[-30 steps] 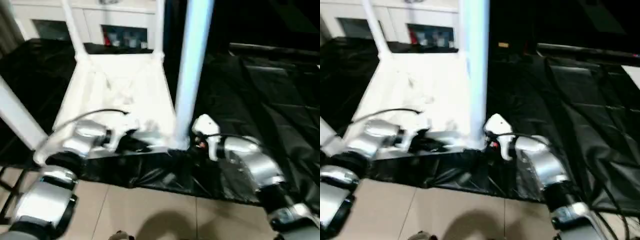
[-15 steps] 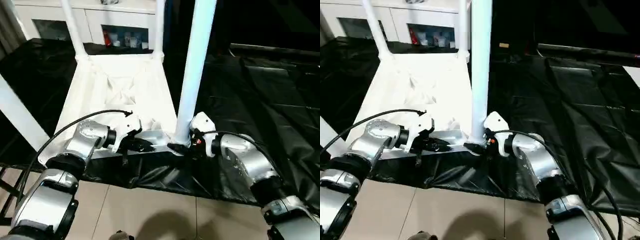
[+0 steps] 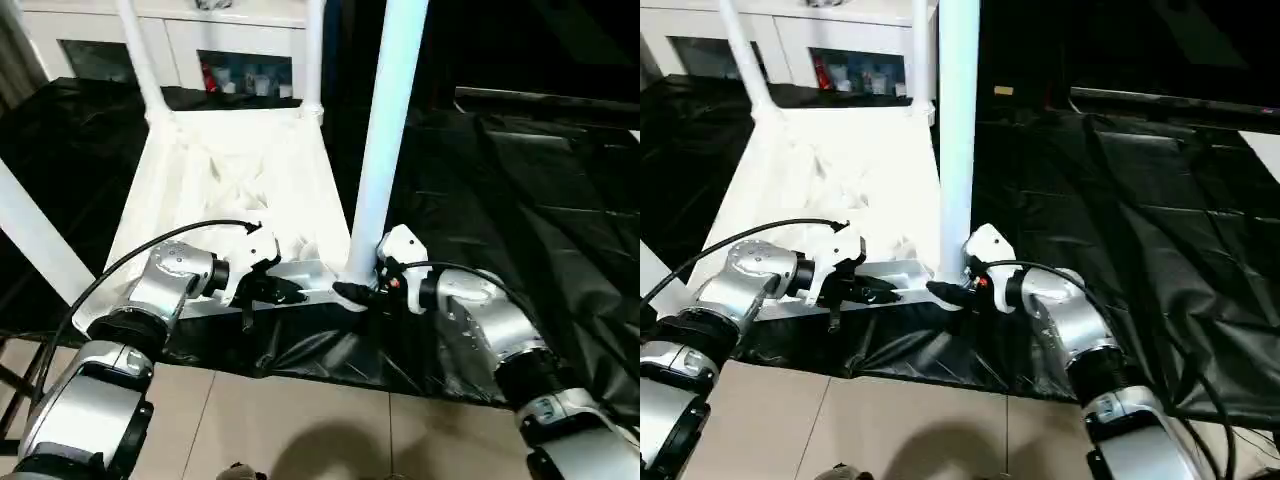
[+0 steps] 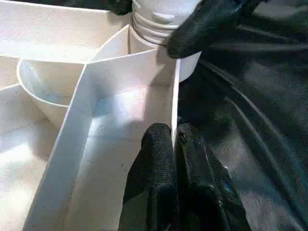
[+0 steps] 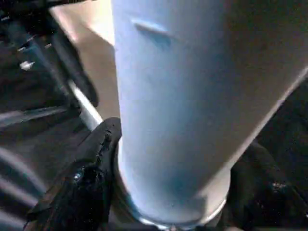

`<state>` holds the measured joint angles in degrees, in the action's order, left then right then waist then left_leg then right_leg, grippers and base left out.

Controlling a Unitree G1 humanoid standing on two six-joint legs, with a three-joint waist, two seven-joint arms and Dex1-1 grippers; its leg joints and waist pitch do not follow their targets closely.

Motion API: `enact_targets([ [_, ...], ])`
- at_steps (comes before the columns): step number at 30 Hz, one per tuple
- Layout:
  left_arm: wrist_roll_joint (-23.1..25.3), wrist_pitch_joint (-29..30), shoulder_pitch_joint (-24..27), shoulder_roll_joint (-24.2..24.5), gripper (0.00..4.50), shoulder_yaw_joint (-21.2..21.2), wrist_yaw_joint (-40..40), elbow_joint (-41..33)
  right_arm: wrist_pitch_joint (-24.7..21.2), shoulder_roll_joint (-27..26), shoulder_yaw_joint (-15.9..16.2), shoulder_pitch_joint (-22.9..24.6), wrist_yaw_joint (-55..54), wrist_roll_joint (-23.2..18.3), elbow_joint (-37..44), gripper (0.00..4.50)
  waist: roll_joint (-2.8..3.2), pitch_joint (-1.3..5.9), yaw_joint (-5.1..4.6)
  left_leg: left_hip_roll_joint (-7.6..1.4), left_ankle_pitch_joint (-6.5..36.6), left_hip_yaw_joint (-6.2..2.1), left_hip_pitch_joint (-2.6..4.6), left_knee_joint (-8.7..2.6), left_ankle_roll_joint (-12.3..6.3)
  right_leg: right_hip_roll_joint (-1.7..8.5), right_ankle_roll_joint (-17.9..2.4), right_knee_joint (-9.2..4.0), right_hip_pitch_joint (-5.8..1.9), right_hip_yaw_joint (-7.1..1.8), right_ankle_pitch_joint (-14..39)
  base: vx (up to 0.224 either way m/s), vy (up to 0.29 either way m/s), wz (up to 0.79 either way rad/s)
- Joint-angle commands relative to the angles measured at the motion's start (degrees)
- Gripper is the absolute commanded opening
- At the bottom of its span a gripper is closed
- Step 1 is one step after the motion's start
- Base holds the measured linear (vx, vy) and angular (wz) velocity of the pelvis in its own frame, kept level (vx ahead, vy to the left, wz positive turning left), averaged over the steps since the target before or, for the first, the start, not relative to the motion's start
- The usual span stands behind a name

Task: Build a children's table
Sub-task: Rotate leg to tighten

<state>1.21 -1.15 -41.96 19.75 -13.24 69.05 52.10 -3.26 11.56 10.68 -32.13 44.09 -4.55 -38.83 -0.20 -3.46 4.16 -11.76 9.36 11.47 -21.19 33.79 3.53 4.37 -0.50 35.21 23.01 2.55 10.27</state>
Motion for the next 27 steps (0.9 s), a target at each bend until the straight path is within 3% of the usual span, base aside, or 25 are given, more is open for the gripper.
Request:
enact_targets([
  [1, 0.63, 2.62, 0.35, -6.05, 0.0, -0.27, -7.77, 0.34, -1.99, -4.64, -0.55, -0.14, -10.64, 1.69, -4.34, 2.72, 0.08, 3.35, -0.33, -1.48, 19.73, -1.14, 1.32, -4.39, 1.44, 3.83, -10.89, -5.3, -1.46, -2.2, 22.97, 0.0, 0.0, 0.0],
  [3, 1.38, 3.29, -0.69, -9.78, 0.0, -0.32, -13.52, 1.32, -2.22, -8.43, -0.92, -0.79, -17.68, 2.55, -7.34, 2.72, -0.13, 3.25, -0.74, -1.28, 21.75, -1.29, 1.63, -4.43, 1.94, 3.8, -9.7, -5.88, -1.35, -2.03, 26.92, 0.0, 0.0, 0.0],
  [4, 1.78, 3.5, -1.29, -11.47, 0.0, -0.29, -16.51, 2.04, -1.77, -10.34, -1.11, -1.72, -21.04, 2.92, -9.31, 2.72, 0.34, 3.22, -1.12, -1.17, 22.87, -1.5, 1.84, -4.45, 2.24, 3.82, -9.08, -6.21, -1.16, -1.93, 28.83, 0.0, 0.0, 0.0],
  [5, 2.47, 3.5, -2.02, -13.24, 0.0, -0.4, -19.9, 2.93, -0.98, -12.81, -1.63, -3.34, -24.73, 3.01, -12.0, 2.72, 0.16, 3.17, -1.52, -0.92, 24.32, -1.63, 1.93, -4.34, 2.41, 3.78, -7.97, -6.48, -1.0, -1.68, 31.98, 0.0, 0.0, 0.0],
  [6, 2.7, 3.48, -2.22, -13.75, 0.0, -0.52, -20.64, 3.14, -0.69, -13.73, -1.93, -3.99, -25.64, 2.81, -12.88, 2.72, 0.16, 3.17, -1.52, -0.92, 24.32, -1.63, 1.93, -4.34, 2.41, 3.78, -7.97, -6.48, -1.0, -1.68, 31.98, 0.0, 0.0, 0.0],
  [8, 3.43, 2.54, -2.73, -15.18, 0.0, -0.99, -22.29, 3.41, 1.33, -17.03, -2.77, -6.3, -25.98, 1.62, -15.01, 2.72, 0.34, 3.28, -1.87, -0.74, 25.96, -2.05, 1.91, -4.38, 1.44, 3.9, -5.5, -7.39, -0.94, -1.33, 35.97, 0.0, 0.0, 0.0],
  [10, 3.44, 2.48, -2.65, -15.09, 0.0, -1.08, -21.71, 3.01, 3.44, -17.19, -2.59, -6.51, -24.73, 1.71, -14.43, 2.72, 0.28, 3.31, -1.97, -0.81, 26.85, -2.1, 1.96, -4.46, 1.08, 3.78, -5.26, -7.53, -0.75, -1.27, 35.48, 0.0, 0.0, 0.0],
  [11, 3.49, 2.02, -2.57, -14.73, 0.0, -1.11, -21.36, 2.76, 4.28, -16.84, -2.72, -6.46, -23.47, 1.41, -13.72, 2.72, 0.26, 3.45, -1.94, -0.87, 26.51, -2.1, 1.78, -4.6, 0.91, 3.72, -5.58, -7.31, -0.91, -1.34, 33.8, 0.0, 0.0, 0.0],
  [12, 3.65, 1.93, -2.47, -14.59, 0.0, -1.08, -21.38, 2.46, 4.77, -16.79, -2.99, -6.5, -23.05, 1.43, -13.51, 3.28, 0.35, 3.56, -1.87, -0.96, 25.83, -2.04, 1.69, -4.73, 0.74, 3.69, -6.29, -7.06, -0.97, -1.48, 31.55, 0.0, 0.0, 0.0],
  [13, 3.68, 2.01, -2.1, -13.99, 0.0, -0.95, -20.75, 1.78, 5.62, -16.12, -3.6, -6.38, -22.12, 1.26, -12.96, 3.28, 0.12, 3.66, -1.88, -1.02, 25.3, -1.96, 1.58, -4.77, 0.57, 3.7, -6.68, -6.96, -1.11, -1.53, 30.22, 0.0, 0.0, 0.0],
  [14, 3.89, 1.81, -1.73, -13.42, 0.0, -0.78, -20.41, 1.25, 6.1, -15.44, -4.21, -6.34, -21.68, 1.16, -12.76, 3.42, 0.24, 3.81, -1.74, -1.1, 23.86, -1.86, 1.36, -4.85, 0.23, 3.75, -7.68, -6.63, -1.31, -1.67, 27.1, 0.0, 0.0, 0.0],
  [18, 3.74, 0.16, -0.11, -10.6, 0.0, -0.47, -16.45, -0.3, 7.16, -12.35, -5.4, -5.86, -14.89, -0.62, -11.71, 3.72, 0.11, 3.85, -1.76, -1.1, 22.38, -1.6, 0.96, -4.79, -0.93, 3.69, -9.53, -6.16, -1.69, -1.83, 22.97, 0.0, 0.0, 0.0],
  [24, 0.77, -2.73, 2.7, -5.41, 0.0, 0.04, -4.7, -3.73, 8.87, -4.49, -0.85, -3.69, 1.52, 0.87, -9.37, 3.83, -0.15, 4.04, -1.38, -1.22, 17.73, -1.19, 0.44, -4.54, -2.69, 3.75, -10.87, -5.66, -2.18, -1.92, 18.73, 0.0, 0.0, 0.0],
  [27, -1.34, -2.76, 3.63, -2.79, 0.0, 0.14, 2.8, -5.83, 9.44, -1.15, 0.84, -2.67, 11.55, 0.24, -7.76, 3.83, 0.11, 4.34, -0.87, -1.5, 14.4, -0.79, 0.4, -4.2, -3.5, 3.52, -12.8, -4.88, -2.38, -1.81, 13.55, 0.0, 0.0, 0.0],
])
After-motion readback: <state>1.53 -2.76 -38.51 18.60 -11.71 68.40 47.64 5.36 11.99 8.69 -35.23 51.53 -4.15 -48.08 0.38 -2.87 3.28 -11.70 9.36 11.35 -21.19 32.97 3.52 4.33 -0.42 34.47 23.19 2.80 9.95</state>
